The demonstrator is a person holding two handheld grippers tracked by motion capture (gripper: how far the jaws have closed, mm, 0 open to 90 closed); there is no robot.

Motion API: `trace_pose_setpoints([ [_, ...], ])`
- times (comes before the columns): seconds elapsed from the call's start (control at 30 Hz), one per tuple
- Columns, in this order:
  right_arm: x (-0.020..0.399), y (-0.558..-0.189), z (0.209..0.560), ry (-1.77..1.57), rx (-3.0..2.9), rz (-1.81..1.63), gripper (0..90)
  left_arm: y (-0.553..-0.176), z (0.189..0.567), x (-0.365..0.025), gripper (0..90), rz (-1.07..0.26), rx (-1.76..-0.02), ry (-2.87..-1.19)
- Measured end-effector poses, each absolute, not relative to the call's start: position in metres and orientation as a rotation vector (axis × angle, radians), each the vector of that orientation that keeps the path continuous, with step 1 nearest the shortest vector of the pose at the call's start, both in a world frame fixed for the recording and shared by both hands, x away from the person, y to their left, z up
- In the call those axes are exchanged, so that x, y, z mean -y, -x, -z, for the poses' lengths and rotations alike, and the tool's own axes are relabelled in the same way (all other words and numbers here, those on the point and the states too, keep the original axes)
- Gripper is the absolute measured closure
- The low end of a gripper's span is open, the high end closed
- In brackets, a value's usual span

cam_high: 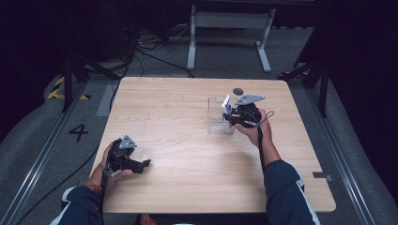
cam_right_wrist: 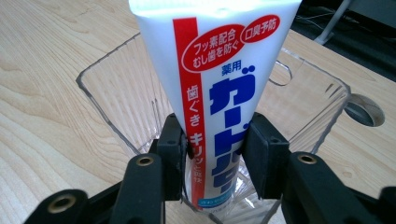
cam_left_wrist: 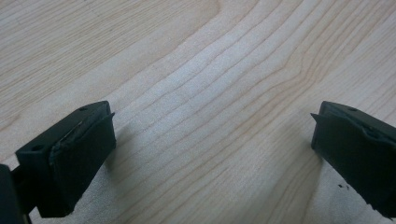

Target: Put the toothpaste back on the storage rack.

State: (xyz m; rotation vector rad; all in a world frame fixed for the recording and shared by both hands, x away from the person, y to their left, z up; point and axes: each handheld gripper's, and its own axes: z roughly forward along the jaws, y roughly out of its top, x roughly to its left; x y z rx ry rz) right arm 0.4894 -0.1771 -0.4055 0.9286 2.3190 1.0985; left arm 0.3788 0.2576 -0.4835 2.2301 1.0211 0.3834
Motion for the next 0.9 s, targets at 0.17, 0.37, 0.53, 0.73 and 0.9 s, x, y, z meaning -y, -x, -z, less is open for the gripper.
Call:
trace_pose_setpoints([
  [0.17, 0.1764, -0.4895, 0.406, -0.939, -2.322, -1.108, 60.1, -0.3788, 0.4834, -0.2576, 0.2, -0.384, -1.022, -2.231],
  [0.37, 0.1739, -0.4899, 0.4076, -0.936, -2.334, -1.095, 54.9, -0.3788, 0.4835, -0.2577, 0.2, -0.383, -1.021, -2.23],
  [0.53, 0.172, -0.4892, 0.4074, -0.933, -2.336, -1.095, 52.4, -0.3788, 0.4834, -0.2577, 0.2, -0.384, -1.021, -2.23],
  [0.73, 0.1727, -0.4892, 0.4074, -0.946, -2.339, -1.106, 52.4, -0.3786, 0.4835, -0.2575, 0.3, -0.384, -1.022, -2.229],
  [0.9, 0.1716, -0.4882, 0.406, -0.94, -2.337, -1.093, 51.2, -0.3784, 0.4834, -0.2575, 0.4, -0.384, -1.024, -2.23],
])
